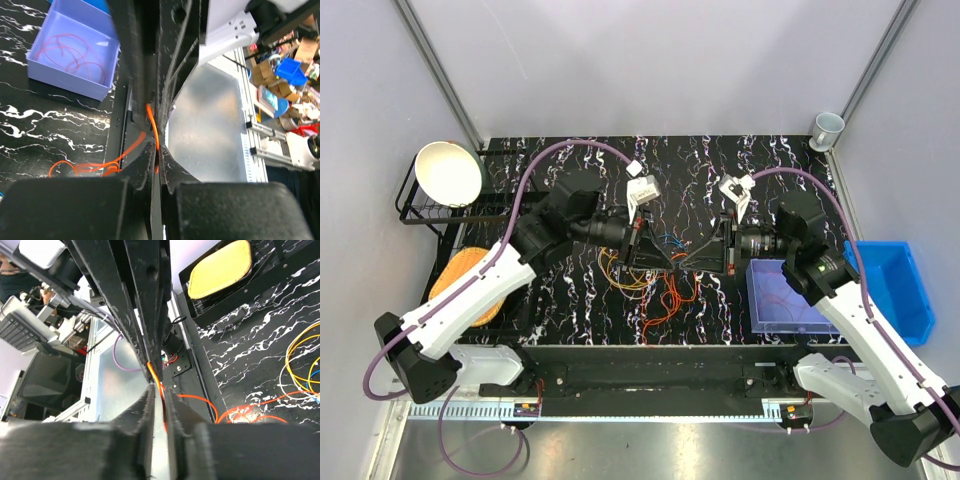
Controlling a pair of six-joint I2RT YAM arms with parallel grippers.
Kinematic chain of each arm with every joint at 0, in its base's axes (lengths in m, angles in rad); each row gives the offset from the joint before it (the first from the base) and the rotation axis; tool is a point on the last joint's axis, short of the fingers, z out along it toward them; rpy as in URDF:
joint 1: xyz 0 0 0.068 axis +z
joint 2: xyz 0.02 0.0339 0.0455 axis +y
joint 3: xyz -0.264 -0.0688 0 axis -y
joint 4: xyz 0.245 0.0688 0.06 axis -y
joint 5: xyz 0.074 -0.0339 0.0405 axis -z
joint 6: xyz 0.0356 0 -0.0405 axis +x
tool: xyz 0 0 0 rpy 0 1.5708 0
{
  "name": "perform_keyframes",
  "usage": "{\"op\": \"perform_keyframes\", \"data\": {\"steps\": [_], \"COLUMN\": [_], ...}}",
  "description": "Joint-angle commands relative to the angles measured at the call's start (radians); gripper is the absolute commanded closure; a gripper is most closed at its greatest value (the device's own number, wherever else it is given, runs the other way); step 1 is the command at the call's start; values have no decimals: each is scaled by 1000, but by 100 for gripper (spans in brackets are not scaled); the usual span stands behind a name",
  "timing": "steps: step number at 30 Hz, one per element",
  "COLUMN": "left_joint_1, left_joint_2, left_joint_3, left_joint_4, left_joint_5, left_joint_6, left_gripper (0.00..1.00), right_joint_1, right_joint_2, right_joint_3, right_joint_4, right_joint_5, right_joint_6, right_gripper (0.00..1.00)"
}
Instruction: Untangle the cables
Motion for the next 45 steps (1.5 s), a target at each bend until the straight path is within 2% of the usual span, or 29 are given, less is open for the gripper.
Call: {"op": "perform_keyframes", "data": {"steps": [1,3,4,5,6,9,10,14,18,19,24,30,36,45], "left_joint_1": [31,39,39,39,41,41,39,31,-25,-39,-143,-211,-223,-268], "left_joint_2": [-22,-22,-22,-21,-21,-30,-42,-102,-191,-212,-223,-176,-199,-216], "left_joint_3": [-4,-9,-12,-14,-18,-49,-85,-211,-362,-372,-402,-350,-379,-397], "left_joint_4": [102,111,116,114,113,108,146,275,386,393,461,360,334,182], "left_joint_5": [21,8,-24,-44,-67,-201,-279,-392,-534,-611,-766,-941,-1021,-1173], "left_joint_6": [-59,-73,-84,-87,-87,-99,-130,-207,-205,-187,-158,-138,-147,-164], "left_gripper": [95,93,87,60,47,16,12,10,6,5,5,5,4,5], "right_joint_1": [20,28,28,28,28,28,28,29,28,28,28,28,28,28], "right_joint_2": [-6,-9,-9,-12,-21,-27,-28,-21,-6,2,40,74,104,176], "right_joint_3": [5,11,16,21,42,120,140,244,320,335,412,501,562,735], "right_joint_4": [18,18,19,18,6,-46,-51,-80,-125,-134,-168,-247,-333,-504], "right_joint_5": [37,73,89,132,161,292,310,442,527,540,580,721,869,1238], "right_joint_6": [-5,6,8,15,14,1,0,15,18,17,14,-15,-40,-111], "right_gripper": [92,100,100,100,100,100,100,100,100,100,100,100,100,100]}}
